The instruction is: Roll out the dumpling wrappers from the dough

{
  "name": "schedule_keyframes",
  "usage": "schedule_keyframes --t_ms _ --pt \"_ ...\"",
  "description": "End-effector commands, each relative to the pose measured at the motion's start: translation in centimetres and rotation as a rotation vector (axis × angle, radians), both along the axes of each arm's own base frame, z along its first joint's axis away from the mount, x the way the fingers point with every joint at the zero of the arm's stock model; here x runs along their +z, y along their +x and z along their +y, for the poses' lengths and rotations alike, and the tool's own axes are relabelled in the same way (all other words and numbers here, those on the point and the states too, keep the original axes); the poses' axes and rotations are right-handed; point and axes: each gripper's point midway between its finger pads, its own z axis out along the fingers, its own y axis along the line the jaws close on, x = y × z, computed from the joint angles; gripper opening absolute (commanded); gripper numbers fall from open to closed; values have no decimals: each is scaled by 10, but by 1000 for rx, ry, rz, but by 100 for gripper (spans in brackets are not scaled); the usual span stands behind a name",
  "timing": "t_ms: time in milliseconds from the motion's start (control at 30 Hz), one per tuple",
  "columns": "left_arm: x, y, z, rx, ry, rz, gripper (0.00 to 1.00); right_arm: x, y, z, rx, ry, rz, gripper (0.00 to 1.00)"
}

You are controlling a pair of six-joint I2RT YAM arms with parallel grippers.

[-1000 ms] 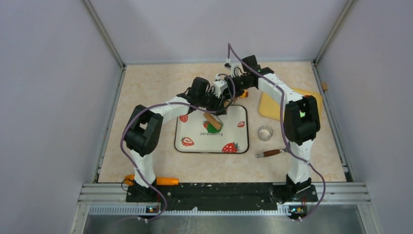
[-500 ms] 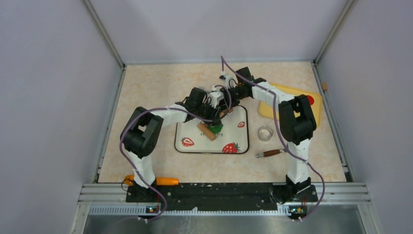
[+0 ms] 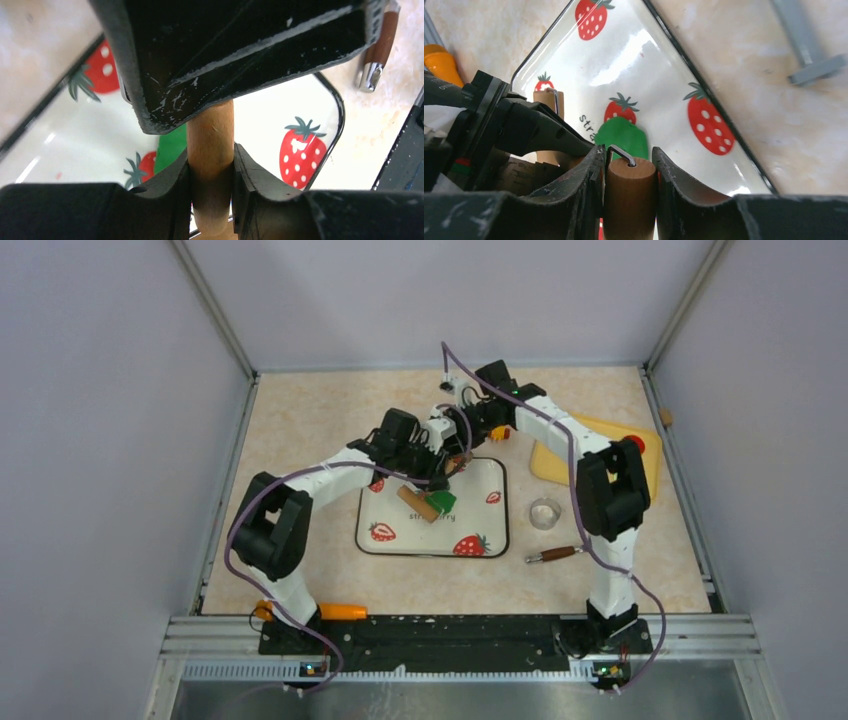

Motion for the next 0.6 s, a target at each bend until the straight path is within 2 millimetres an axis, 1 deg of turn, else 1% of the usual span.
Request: schedule_keyframes --t_ms 0,67,133,167,267,333,367,400,433,467,500,533,567 --pt "78 46 -37 4 -148 -218 0 24 -28 -5 186 -60 -144 0" --pt "73 54 -46 24 -165 -209 0 18 -22 -15 174 -87 -160 0" --pt "65 61 -52 33 -163 -213 0 16 -12 -23 148 -107 -174 0" --pt "64 66 -56 34 -168 -237 0 18 -7 -26 132 -107 -173 0" --pt "49 72 -64 13 -141 -281 0 24 -1 -37 65 -79 -89 0" --pt "44 72 -69 -9 -134 -296 0 26 -5 -42 16 -43 10 0" --pt "43 71 -70 -17 -136 -298 0 29 -14 -42 25 7 78 6" --pt "45 72 -72 -20 -140 -306 0 30 -25 -42 37 43 135 24" --pt "48 72 -73 -24 -145 -313 0 32 -35 -43 47 68 173 39" --pt "51 73 -74 -24 -150 -319 0 31 -45 -45 54 82 209 49" --pt "56 72 -76 -34 -162 -325 0 34 -54 -45 61 100 237 57" --pt "61 71 -77 -47 -172 -332 0 32 -61 -45 57 112 278 61" --pt "64 68 -78 -63 -180 -335 0 31 -66 -47 41 126 313 63"
